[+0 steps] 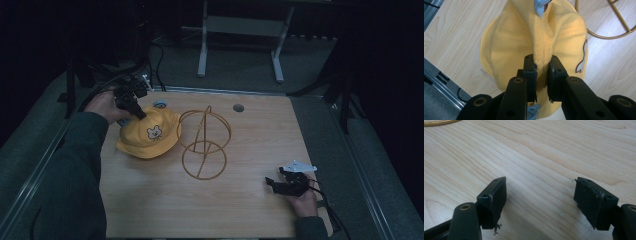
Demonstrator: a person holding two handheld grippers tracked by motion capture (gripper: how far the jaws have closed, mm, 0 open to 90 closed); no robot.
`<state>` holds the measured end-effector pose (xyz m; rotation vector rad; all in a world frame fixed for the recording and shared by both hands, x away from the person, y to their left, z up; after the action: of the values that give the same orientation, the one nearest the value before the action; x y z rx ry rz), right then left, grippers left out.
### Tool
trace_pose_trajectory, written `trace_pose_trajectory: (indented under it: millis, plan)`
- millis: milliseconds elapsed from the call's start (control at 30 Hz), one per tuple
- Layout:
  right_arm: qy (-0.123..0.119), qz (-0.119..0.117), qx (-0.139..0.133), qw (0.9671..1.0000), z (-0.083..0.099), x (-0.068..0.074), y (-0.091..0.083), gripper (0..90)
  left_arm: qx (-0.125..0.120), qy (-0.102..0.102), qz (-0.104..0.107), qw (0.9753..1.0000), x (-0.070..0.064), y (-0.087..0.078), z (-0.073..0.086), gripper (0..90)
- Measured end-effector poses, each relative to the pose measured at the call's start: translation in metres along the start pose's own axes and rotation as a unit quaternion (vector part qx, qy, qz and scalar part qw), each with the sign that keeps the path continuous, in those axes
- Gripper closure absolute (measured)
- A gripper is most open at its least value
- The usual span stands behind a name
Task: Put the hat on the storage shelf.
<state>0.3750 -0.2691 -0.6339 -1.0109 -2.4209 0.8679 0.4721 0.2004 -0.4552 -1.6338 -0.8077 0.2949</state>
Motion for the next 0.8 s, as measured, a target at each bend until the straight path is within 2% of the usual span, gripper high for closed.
trace_pose_trajectory:
  millis: [600, 733, 800]
  plan:
    - [0.000, 0.000, 0.000, 1.0000, 0.000, 0.000, 0.000, 26.1, -0.012, 0.009, 0.007, 0.9999, -0.004, -0.023, 0.012, 79.3]
    - [0.000, 0.000, 0.000, 1.0000, 0.000, 0.000, 0.000, 26.1, -0.018, 0.009, 0.010, 0.9998, -0.004, -0.027, 0.013, 79.3]
    - [0.001, 0.000, 0.000, 1.0000, 0.000, 0.000, 0.000, 26.1, -0.030, 0.006, 0.018, 0.9994, -0.004, -0.033, 0.014, 79.3]
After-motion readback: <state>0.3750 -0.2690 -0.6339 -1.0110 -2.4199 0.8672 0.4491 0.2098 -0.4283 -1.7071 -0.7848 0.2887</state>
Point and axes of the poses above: each handheld gripper's, and its own axes: y roughly forward along the jaws, z roughly out of its underside, x roughly to its left, the point moved 10 cm from there along y, roughly forward along the jaws, and after that the axes turned 9 degrees about -z, right-handed, at the moved point
